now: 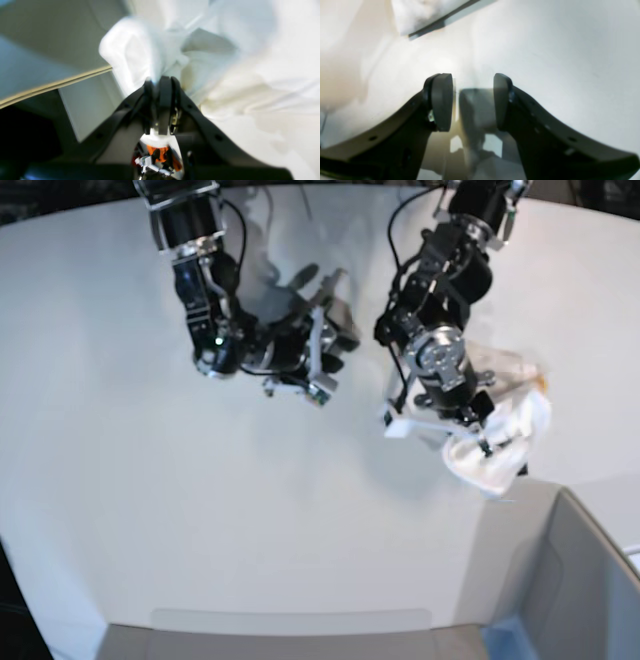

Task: Layout the t-shirt on the table in an organized manner, then fold the t-shirt properly
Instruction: 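Lift the bundle end with the left gripper and fold it over, then carry the crumpled bundle with the left gripper toward the right gripper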

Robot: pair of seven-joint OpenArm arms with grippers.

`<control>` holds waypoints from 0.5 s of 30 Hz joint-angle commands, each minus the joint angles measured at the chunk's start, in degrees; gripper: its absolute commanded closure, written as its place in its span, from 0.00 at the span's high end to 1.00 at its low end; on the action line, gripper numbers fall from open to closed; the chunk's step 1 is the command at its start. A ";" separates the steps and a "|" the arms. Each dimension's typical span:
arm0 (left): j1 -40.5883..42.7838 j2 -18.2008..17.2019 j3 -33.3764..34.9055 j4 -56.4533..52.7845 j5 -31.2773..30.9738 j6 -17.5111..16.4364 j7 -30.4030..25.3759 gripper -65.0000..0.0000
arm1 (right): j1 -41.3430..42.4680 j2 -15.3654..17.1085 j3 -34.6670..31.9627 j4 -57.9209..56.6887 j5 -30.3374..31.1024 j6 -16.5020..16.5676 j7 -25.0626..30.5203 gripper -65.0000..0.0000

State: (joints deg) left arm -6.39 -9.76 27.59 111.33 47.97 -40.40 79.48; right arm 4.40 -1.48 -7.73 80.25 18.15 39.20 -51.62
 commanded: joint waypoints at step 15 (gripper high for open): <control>4.68 1.36 0.14 0.72 1.93 0.40 0.52 0.00 | 0.56 -0.33 0.03 0.76 0.62 0.80 0.49 0.41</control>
State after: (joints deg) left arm -1.17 -9.06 27.97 111.15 48.62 -40.34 79.31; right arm 4.14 -1.50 -7.70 80.25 18.35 39.20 -51.40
